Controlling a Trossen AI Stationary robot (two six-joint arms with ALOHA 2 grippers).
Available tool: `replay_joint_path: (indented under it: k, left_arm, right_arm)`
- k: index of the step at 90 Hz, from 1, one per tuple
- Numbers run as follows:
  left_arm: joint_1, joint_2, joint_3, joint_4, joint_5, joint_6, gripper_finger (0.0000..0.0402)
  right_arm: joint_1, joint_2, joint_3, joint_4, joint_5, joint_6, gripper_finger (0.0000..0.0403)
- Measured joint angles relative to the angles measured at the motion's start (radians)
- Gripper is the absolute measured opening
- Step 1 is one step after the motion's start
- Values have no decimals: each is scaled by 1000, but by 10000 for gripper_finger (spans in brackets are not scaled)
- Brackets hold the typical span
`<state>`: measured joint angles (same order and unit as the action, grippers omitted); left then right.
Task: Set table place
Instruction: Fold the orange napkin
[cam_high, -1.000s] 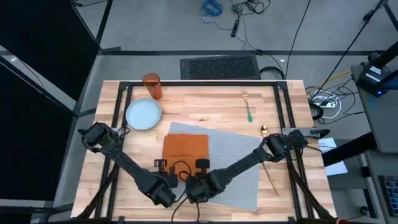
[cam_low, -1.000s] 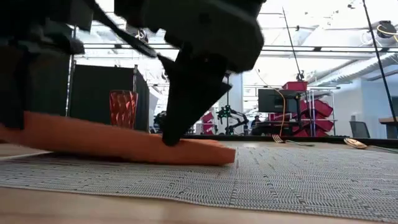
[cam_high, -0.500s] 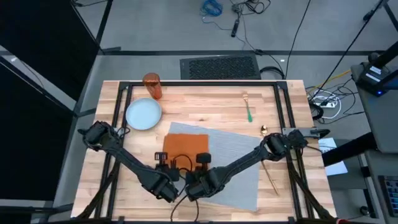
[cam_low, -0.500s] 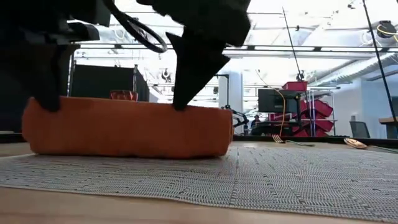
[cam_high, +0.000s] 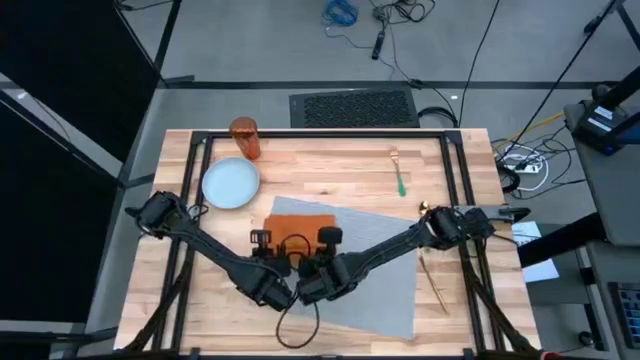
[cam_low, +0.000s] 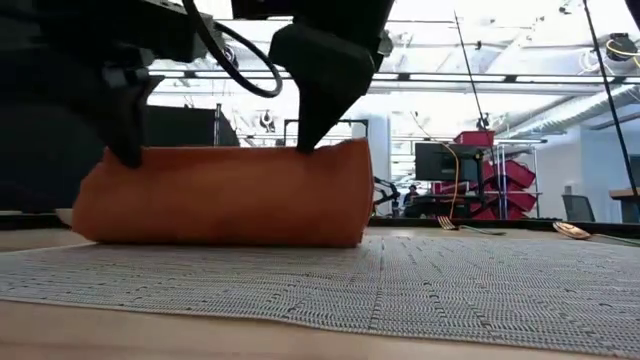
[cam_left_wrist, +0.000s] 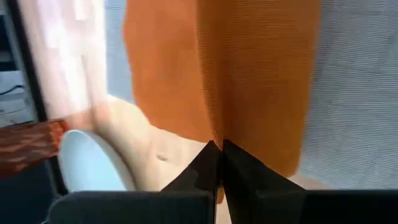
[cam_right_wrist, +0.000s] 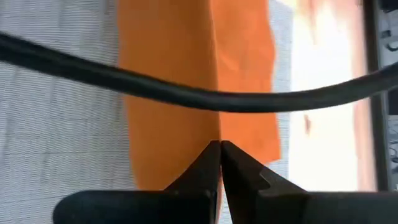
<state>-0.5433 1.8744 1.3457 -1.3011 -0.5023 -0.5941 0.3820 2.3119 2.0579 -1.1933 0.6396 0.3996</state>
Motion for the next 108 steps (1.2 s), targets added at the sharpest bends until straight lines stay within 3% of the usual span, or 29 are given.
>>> replay_joint_path:
  k: [23,46,87,108]
  left_arm:
    - [34,0,-13,-75,-101,-3,0]
    - [69,-1,-51,-80,-139,-9,0]
    - [107,-149,-145,14,-240,-37,0]
    - [137,-172,-197,74,-240,-6,0]
  right_arm:
    - [-42,0,0,-33,24,-27,0]
    - [-81,0,0,-76,46,-29,0]
    - [-134,-43,0,8,94,-25,0]
    - [-163,-46,0,-5,96,-3,0]
